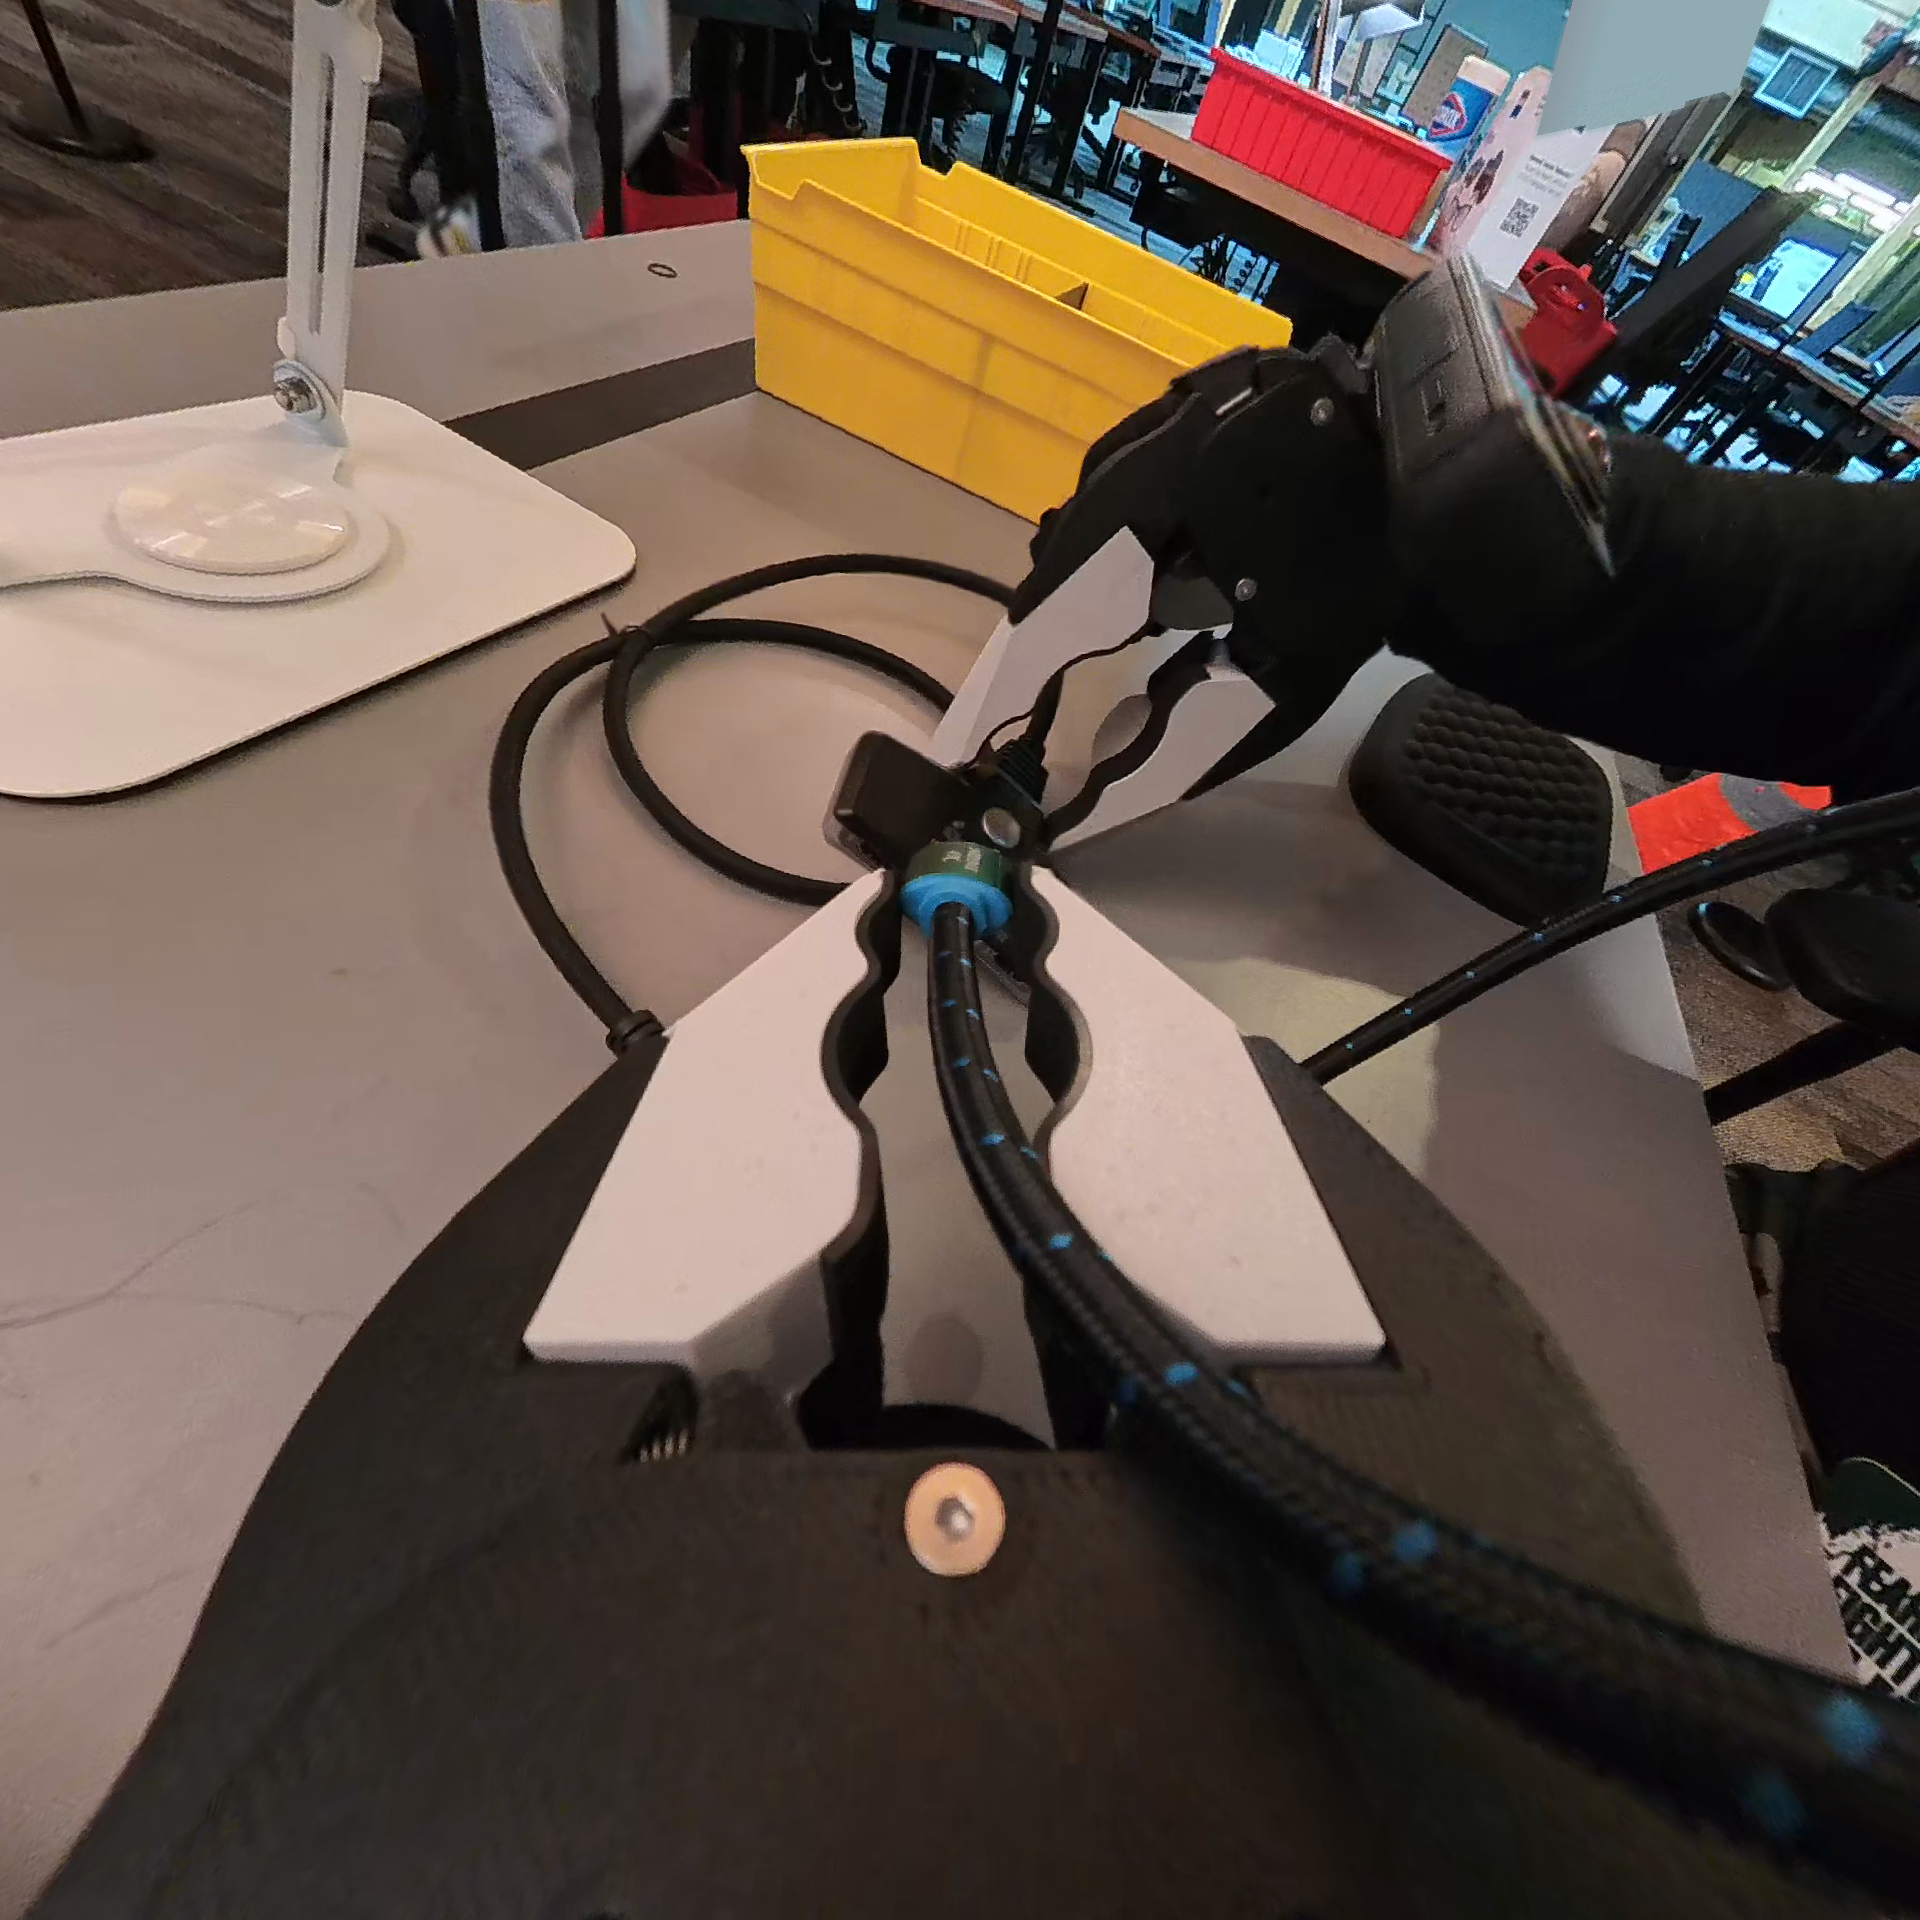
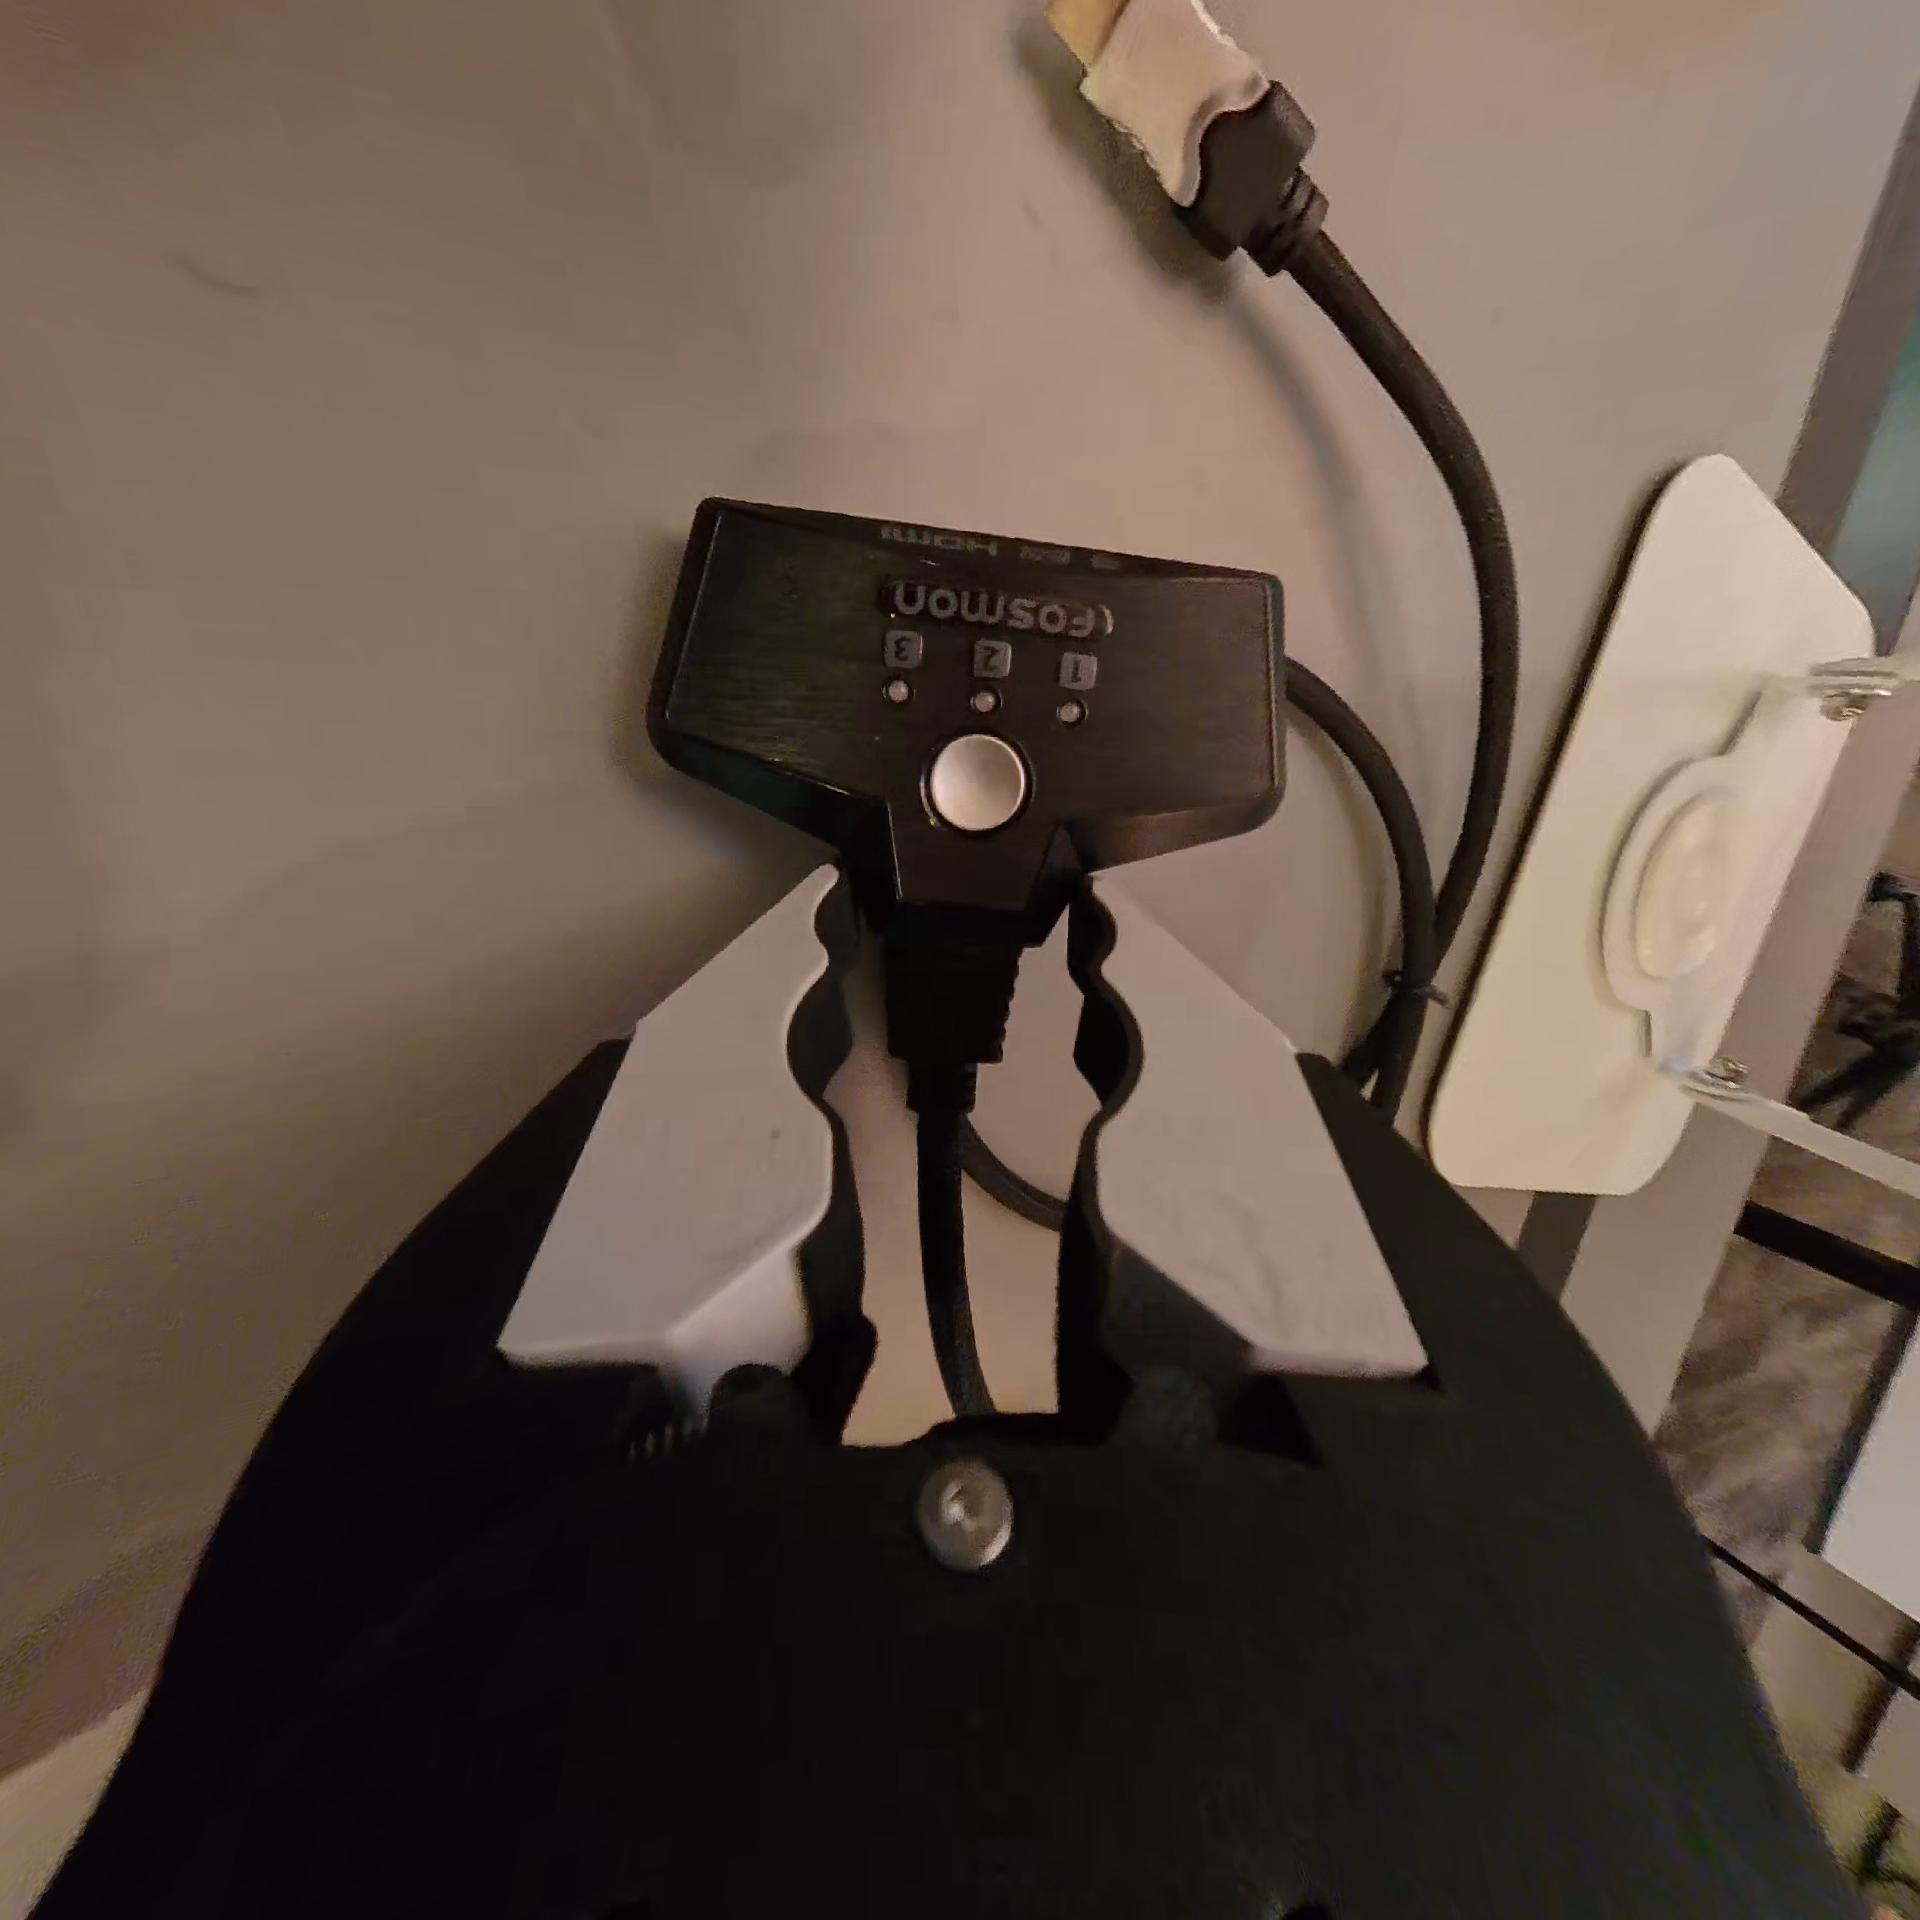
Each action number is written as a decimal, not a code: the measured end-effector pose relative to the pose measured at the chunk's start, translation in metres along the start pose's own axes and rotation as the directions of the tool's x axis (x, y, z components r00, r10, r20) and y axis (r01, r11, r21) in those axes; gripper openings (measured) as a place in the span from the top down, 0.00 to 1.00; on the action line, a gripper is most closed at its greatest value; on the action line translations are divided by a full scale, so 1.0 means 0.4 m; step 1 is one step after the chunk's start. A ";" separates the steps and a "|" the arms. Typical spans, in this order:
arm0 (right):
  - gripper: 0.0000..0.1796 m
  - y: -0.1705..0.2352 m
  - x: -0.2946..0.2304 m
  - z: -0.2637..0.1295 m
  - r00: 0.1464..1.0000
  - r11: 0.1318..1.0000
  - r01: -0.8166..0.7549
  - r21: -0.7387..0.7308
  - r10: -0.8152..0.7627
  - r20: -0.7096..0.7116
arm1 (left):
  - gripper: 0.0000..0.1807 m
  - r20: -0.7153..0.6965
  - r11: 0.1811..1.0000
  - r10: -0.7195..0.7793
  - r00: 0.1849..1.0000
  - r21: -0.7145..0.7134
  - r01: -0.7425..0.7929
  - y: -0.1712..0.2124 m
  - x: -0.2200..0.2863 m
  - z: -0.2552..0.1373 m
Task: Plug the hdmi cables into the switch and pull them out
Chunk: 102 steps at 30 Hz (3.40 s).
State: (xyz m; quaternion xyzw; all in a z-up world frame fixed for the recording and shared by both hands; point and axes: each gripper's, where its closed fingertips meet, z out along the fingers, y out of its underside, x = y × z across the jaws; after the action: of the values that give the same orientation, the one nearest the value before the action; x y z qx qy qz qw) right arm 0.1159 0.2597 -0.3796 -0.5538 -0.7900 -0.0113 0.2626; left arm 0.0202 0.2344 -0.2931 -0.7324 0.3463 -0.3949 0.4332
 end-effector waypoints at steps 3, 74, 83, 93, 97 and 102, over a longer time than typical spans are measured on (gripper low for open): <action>0.79 0.008 0.001 0.000 0.999 0.999 -0.042 -0.008 0.042 0.014 | 0.90 0.002 1.000 0.004 1.000 0.000 -0.004 -0.002 0.001 -0.001; 0.51 -0.060 -0.100 0.003 0.881 0.998 0.060 -0.003 -0.051 0.470 | 0.90 0.008 1.000 0.014 1.000 0.015 -0.014 -0.015 -0.004 -0.012; 0.51 -0.094 -0.070 -0.065 0.888 0.980 -0.098 0.171 0.008 0.460 | 0.90 -0.006 1.000 0.025 1.000 0.017 -0.025 -0.019 0.008 -0.008; 0.52 -0.155 -0.055 -0.150 0.885 0.907 -0.181 0.381 -0.019 0.466 | 0.90 -0.043 0.999 0.038 0.998 0.032 -0.037 -0.028 0.031 -0.009; 0.51 -0.186 -0.036 -0.218 0.874 0.847 -0.216 0.485 -0.053 0.483 | 0.90 -0.098 0.995 0.049 0.994 0.090 -0.041 -0.069 0.066 -0.023; 0.51 -0.219 -0.021 -0.283 0.860 0.796 -0.225 0.562 -0.108 0.498 | 0.89 -0.171 0.984 0.084 0.982 0.167 -0.055 -0.124 0.118 -0.043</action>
State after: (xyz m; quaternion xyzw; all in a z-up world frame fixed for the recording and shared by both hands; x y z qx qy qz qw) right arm 0.0862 0.1835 -0.2615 -0.4492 -0.7743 0.3942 0.2082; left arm 0.0344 0.2071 -0.2297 -0.6442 0.3759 -0.4700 0.4720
